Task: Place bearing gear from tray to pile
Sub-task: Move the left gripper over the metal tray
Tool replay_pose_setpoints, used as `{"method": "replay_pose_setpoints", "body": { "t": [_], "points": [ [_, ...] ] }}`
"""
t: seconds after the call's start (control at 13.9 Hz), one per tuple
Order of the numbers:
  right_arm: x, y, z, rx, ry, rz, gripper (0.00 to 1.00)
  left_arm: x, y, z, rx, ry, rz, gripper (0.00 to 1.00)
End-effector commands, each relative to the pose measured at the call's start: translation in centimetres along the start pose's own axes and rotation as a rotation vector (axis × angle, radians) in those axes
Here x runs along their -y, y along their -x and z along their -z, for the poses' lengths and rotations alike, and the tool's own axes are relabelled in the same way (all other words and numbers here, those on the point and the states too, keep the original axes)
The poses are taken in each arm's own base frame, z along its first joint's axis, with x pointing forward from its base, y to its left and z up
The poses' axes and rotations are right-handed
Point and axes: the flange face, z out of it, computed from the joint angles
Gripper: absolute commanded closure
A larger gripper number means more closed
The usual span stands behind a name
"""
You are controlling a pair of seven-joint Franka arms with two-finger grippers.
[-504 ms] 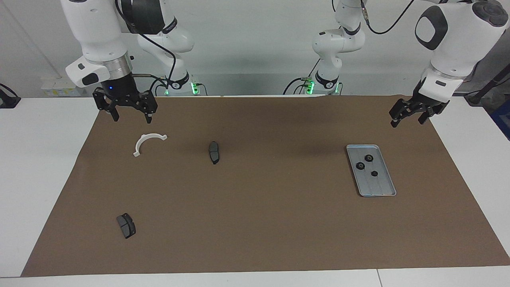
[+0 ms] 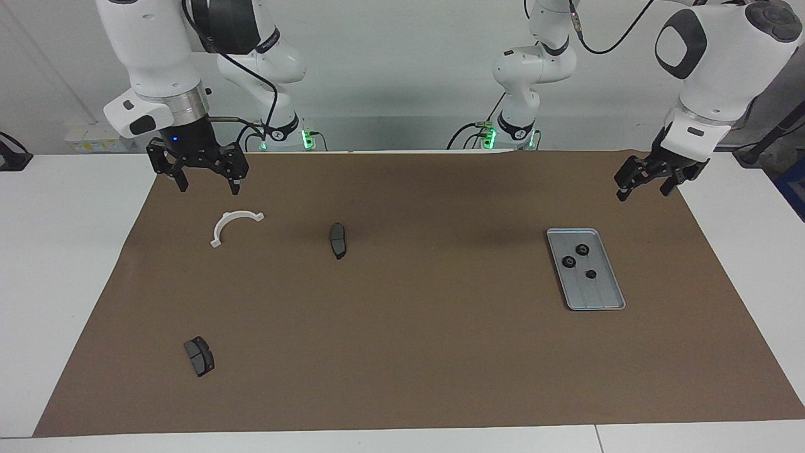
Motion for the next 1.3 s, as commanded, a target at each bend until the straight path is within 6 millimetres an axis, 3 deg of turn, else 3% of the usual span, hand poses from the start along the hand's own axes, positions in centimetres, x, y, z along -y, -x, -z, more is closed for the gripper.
{"method": "replay_pose_setpoints", "body": {
  "t": [0.0, 0.14, 0.29, 0.43, 0.94, 1.08, 1.22],
  "points": [
    [-0.1, 0.1, 0.0, 0.018, -0.018, -0.015, 0.00, -0.1, 0.8, 0.4, -0.022, -0.020, -0.008, 0.00],
    [-0.1, 0.1, 0.0, 0.018, -0.018, -0.015, 0.00, 0.4, 0.6, 0.3, -0.046, -0.020, -0.001, 0.00],
    [-0.1, 0.1, -0.1, 0.020, -0.018, -0.014, 0.00, -0.3, 0.0, 0.5, -0.096, -0.017, -0.008, 0.00],
    [-0.1, 0.1, -0.1, 0.020, -0.018, -0.014, 0.00, -0.8, 0.6, -1.5, -0.092, -0.008, -0.005, 0.00],
    [-0.1, 0.1, -0.1, 0.020, -0.018, -0.014, 0.00, -1.5, -1.7, -11.8, -0.051, 0.024, -0.013, 0.00],
    [-0.1, 0.1, -0.1, 0.020, -0.018, -0.014, 0.00, -1.5, -0.6, -15.6, -0.060, 0.024, -0.016, 0.00],
    [-0.1, 0.1, 0.0, 0.018, -0.018, -0.015, 0.00, -1.0, 0.6, -17.9, -0.056, 0.022, -0.010, 0.00]
  ]
}}
